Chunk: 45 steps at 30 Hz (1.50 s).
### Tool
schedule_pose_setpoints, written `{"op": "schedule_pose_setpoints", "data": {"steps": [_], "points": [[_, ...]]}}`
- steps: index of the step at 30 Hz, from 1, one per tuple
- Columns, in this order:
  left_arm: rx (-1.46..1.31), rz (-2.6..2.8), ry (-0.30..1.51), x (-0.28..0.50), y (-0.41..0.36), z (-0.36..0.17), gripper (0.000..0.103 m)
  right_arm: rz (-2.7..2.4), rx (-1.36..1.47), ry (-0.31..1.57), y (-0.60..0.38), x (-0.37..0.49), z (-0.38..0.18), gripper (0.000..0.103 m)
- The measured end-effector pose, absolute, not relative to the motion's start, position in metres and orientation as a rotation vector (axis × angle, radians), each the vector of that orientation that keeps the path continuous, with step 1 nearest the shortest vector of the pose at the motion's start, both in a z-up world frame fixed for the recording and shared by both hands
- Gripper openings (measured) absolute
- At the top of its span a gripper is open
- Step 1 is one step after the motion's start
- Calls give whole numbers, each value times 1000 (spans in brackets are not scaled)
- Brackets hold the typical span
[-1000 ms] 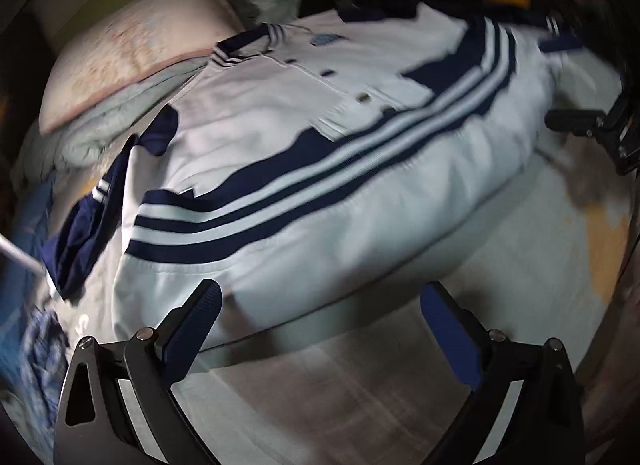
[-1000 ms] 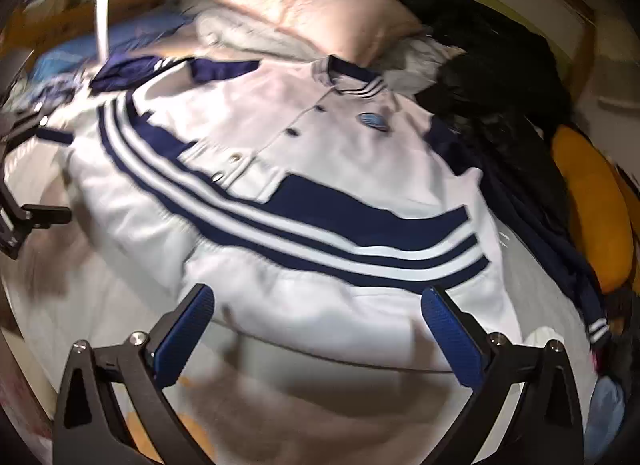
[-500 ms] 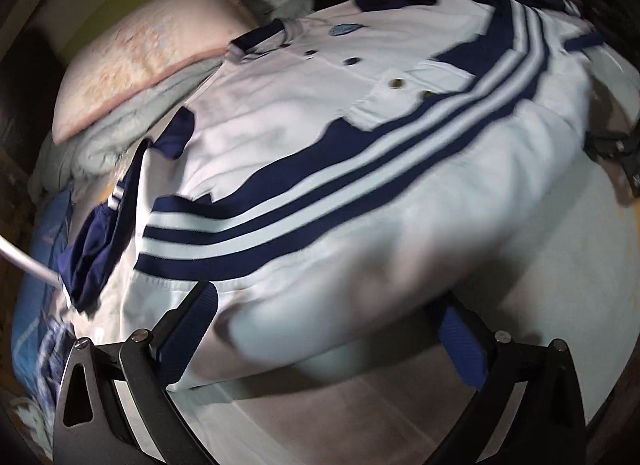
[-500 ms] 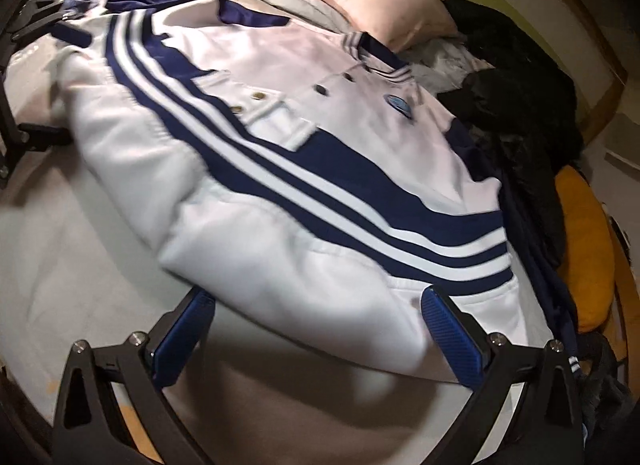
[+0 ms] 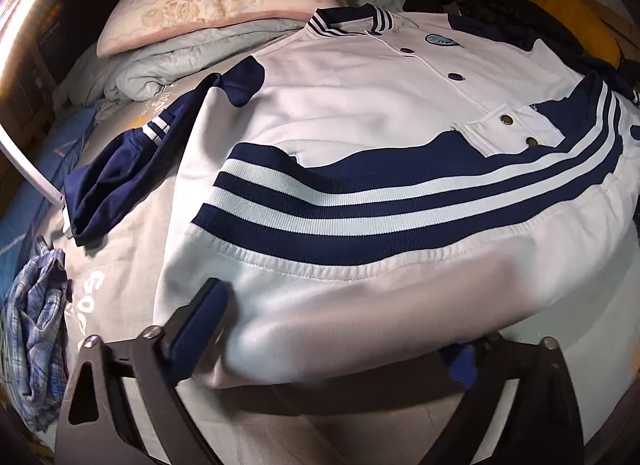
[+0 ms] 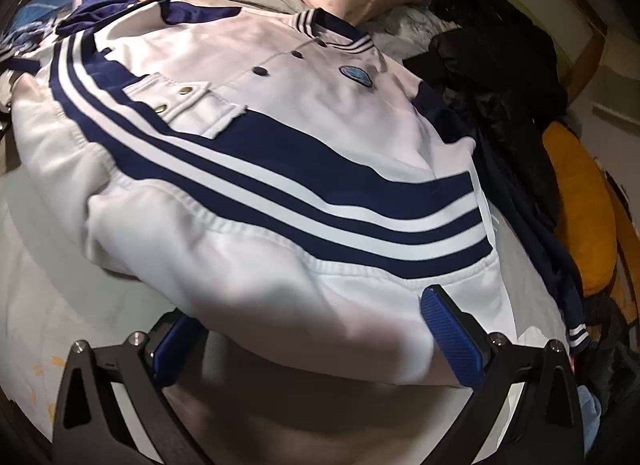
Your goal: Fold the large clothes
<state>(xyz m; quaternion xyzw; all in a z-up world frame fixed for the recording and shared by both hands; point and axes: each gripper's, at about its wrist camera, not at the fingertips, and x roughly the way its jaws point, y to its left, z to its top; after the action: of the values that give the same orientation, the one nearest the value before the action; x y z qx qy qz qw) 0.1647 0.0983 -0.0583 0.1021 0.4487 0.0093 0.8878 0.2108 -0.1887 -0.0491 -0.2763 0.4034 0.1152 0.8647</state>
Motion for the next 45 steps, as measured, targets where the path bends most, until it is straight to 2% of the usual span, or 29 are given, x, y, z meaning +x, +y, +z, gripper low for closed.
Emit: {"op": "schedule_pose_setpoints", "data": {"steps": [9,12,13,14,15,16,17,20,22,28,35,38,40,43,45], "points": [[180,52,956,164,107,-59,93,153,-482,916,-226,227,-47,103],[151,22,933,162,109,-56,86,168,-436,897,-234,228,-44,103],[136,3,910,161,110,-54,81,164,-437,891,-234,228,-45,99],[130,0,890,160,111,-51,71,150,-447,875,-234,228,-47,81],[122,4,886,160,112,-50,63,148,-451,859,-234,227,-48,72],[100,-4,890,159,114,-49,46,162,-446,852,-234,227,-47,61],[80,1,893,158,116,-48,36,167,-448,826,-231,224,-45,49],[40,3,903,152,120,-46,25,133,-471,772,-225,214,-41,27],[38,-3,903,145,118,-44,20,122,-448,757,-224,209,-36,22],[14,-21,877,102,119,-23,18,194,-407,745,-225,173,-13,19],[-24,-80,988,48,123,-28,19,293,-347,831,-241,118,-11,19],[-76,-69,1069,52,129,-28,22,301,-333,893,-240,116,-15,20],[-217,-80,1114,63,143,-21,22,295,-313,907,-239,128,-6,20],[-281,-96,1102,87,153,2,23,275,-204,1000,-246,160,13,26],[-207,-67,1064,101,148,20,23,274,-133,1046,-250,174,25,28]]}}
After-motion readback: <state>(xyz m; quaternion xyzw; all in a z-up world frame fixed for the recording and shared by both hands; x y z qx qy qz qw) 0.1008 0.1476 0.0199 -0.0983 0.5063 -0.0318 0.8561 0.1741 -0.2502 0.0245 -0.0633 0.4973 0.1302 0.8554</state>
